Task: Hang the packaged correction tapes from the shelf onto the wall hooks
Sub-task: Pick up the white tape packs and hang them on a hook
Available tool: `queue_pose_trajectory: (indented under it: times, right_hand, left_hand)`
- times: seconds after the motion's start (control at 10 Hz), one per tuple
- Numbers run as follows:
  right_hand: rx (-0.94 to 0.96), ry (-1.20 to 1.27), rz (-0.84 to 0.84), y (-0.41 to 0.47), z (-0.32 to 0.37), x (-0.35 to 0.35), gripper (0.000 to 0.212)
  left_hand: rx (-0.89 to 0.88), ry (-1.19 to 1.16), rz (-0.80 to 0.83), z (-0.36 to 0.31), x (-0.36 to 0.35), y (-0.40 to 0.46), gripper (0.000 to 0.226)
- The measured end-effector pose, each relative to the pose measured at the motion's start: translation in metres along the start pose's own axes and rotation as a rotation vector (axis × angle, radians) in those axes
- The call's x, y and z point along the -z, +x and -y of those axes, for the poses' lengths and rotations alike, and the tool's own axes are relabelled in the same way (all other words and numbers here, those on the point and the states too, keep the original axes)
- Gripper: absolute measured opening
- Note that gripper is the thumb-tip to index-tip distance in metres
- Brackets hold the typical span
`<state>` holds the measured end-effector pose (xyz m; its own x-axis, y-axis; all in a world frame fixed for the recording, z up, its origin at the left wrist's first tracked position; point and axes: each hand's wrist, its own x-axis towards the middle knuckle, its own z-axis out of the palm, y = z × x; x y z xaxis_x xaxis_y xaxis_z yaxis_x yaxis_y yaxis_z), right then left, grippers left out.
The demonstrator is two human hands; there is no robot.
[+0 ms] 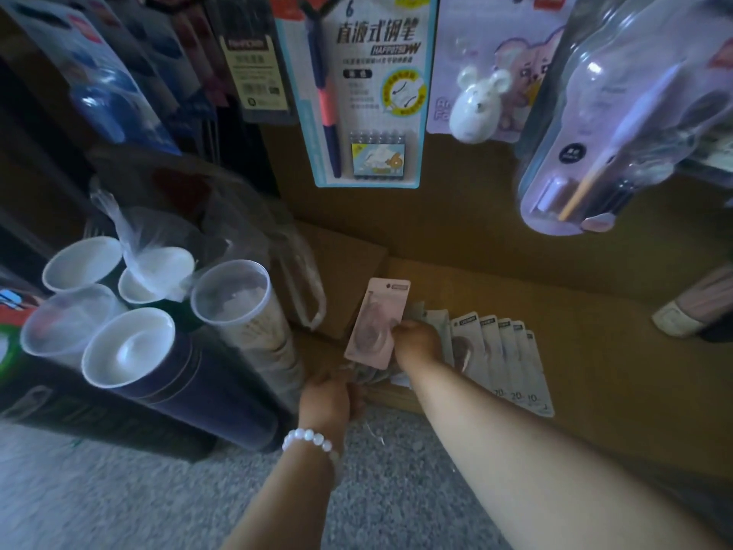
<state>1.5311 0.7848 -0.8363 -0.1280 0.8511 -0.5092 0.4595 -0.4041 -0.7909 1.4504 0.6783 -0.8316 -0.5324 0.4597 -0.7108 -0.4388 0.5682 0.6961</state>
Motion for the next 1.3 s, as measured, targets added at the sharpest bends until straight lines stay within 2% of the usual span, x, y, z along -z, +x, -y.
queue_pose_trajectory:
  times: [0.1,0.2,0.3,0.4,0.5,0.6,0.7,0.8,0.9,1.0,1.1,1.3]
  right_hand:
    - [0.017,0.112,-0.026,-0.009,0.001,0.016,0.028]
    - [0.069,0.195,-0.019,-0.017,-0.003,0.029,0.023]
    - [0.116,0.239,-0.013,-0.023,-0.009,0.034,0.022]
    - [0.163,0.263,0.016,-0.027,-0.015,0.036,0.019]
    - [0.208,0.270,0.032,-0.029,-0.019,0.035,0.019]
    - [0.224,0.267,0.064,-0.032,-0.020,0.035,0.018]
    - [0.230,0.222,0.107,-0.034,-0.022,0.032,0.027]
    - [0.212,0.154,0.059,-0.028,-0.023,0.026,0.038]
    - [0.154,0.032,-0.018,-0.013,-0.024,0.024,0.031]
    - [0.136,-0.103,-0.007,-0.003,-0.021,0.027,0.026]
    - [0.126,-0.203,0.049,0.003,-0.015,0.020,0.033]
    - [0.105,-0.280,0.017,0.012,-0.010,-0.004,0.035]
  left_hand:
    - [-0.146,0.021,-0.005,0.011,0.003,0.012,0.026]
    - [-0.260,0.070,-0.032,0.014,-0.001,0.009,0.008]
    - [-0.279,0.052,-0.005,0.007,-0.005,0.000,0.017]
    - [-0.317,0.008,0.070,0.007,-0.011,-0.004,0.009]
    - [-0.351,-0.055,0.147,0.006,-0.013,-0.009,0.020]
    - [-0.404,-0.098,0.217,0.006,-0.012,-0.013,0.018]
    - [-0.415,-0.125,0.273,0.011,-0.009,-0.010,0.034]
    - [-0.372,-0.168,0.212,0.020,-0.004,-0.007,0.031]
    - [-0.291,-0.247,0.178,0.034,0.005,-0.003,0.026]
    - [-0.244,-0.296,0.138,0.046,0.017,0.000,0.027]
    - [-0.224,-0.324,0.107,0.052,0.022,0.005,0.026]
    - [-0.201,-0.322,0.084,0.055,0.019,0.008,0.028]
